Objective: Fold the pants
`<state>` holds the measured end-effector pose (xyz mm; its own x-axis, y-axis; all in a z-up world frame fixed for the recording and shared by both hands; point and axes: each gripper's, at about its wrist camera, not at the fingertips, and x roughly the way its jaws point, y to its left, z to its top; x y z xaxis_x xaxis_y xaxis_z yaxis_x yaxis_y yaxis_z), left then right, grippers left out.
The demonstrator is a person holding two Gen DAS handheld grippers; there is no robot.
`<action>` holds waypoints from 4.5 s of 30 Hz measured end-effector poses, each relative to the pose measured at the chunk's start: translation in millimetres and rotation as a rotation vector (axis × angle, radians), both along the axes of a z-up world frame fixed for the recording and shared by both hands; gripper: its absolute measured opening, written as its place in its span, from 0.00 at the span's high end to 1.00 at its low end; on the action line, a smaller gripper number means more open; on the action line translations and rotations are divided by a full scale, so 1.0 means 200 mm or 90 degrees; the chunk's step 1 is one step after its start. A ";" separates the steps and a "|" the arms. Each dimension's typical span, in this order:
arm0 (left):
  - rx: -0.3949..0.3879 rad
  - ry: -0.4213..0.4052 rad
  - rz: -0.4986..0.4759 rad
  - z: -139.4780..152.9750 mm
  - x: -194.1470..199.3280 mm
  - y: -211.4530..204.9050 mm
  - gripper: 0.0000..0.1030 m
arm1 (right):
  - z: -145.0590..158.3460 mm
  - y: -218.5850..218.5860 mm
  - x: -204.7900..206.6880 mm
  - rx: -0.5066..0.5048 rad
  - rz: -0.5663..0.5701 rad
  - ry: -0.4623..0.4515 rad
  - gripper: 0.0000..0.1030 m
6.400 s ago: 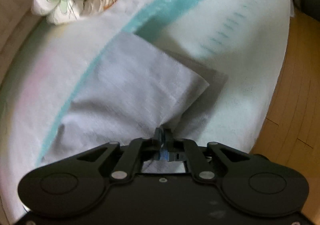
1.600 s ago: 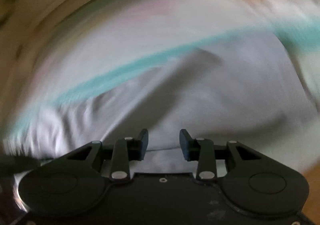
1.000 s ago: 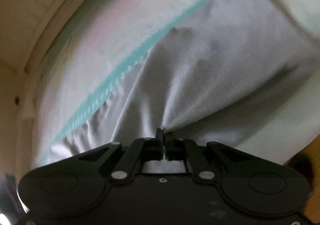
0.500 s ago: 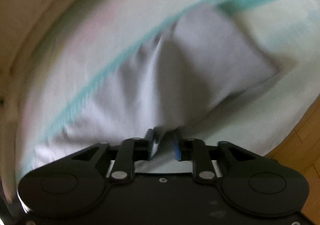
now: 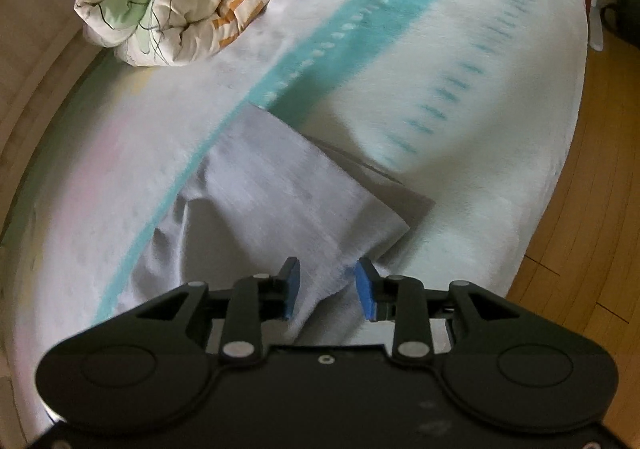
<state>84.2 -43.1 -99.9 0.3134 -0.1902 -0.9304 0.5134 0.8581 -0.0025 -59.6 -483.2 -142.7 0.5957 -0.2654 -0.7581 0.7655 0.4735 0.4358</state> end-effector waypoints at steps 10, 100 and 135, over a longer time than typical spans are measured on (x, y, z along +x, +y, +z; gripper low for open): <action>-0.006 0.004 0.007 0.00 0.01 0.02 0.91 | -0.09 0.00 0.02 0.054 -0.020 0.024 0.58; -0.153 0.004 0.526 -0.04 0.24 1.07 0.81 | 0.05 2.25 1.26 -0.216 1.067 -0.127 0.50; -0.029 -0.074 0.465 0.00 0.12 1.00 0.80 | 0.19 2.04 1.48 -0.133 0.830 -0.096 0.82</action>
